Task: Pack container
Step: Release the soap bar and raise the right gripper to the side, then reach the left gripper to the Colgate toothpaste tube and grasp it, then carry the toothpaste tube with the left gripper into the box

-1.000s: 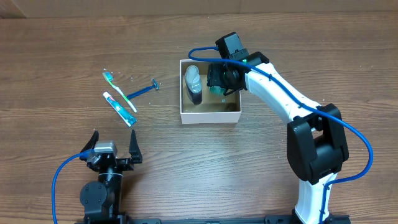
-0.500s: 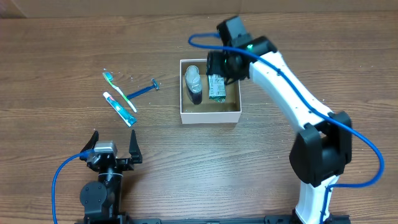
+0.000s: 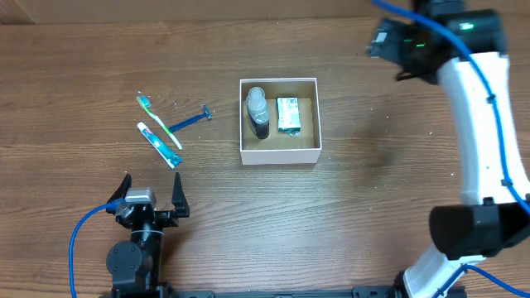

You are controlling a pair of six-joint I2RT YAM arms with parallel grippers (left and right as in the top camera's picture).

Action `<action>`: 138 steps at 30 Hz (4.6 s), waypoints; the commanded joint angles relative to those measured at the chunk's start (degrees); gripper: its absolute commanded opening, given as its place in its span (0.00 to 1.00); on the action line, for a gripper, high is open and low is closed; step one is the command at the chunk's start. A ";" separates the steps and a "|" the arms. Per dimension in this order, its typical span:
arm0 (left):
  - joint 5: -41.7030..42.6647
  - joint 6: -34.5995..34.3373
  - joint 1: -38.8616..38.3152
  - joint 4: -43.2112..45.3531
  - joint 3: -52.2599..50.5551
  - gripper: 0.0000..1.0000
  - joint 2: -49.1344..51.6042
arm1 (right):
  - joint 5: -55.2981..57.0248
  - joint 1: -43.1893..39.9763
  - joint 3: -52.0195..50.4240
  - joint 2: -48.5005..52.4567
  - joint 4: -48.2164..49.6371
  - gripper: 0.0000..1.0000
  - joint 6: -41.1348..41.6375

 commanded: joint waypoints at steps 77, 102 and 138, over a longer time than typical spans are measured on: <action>-8.68 -35.19 4.35 -37.68 70.01 0.94 110.27 | 1.29 -10.10 0.50 -0.26 -5.57 1.00 -0.07; -4.46 -27.50 4.76 -41.16 74.36 0.22 114.79 | 1.29 -10.10 0.50 -0.26 -5.57 1.00 -0.07; -0.44 21.49 -29.09 -79.47 128.06 0.10 112.32 | 1.29 -10.10 0.48 -0.26 -5.57 1.00 -0.07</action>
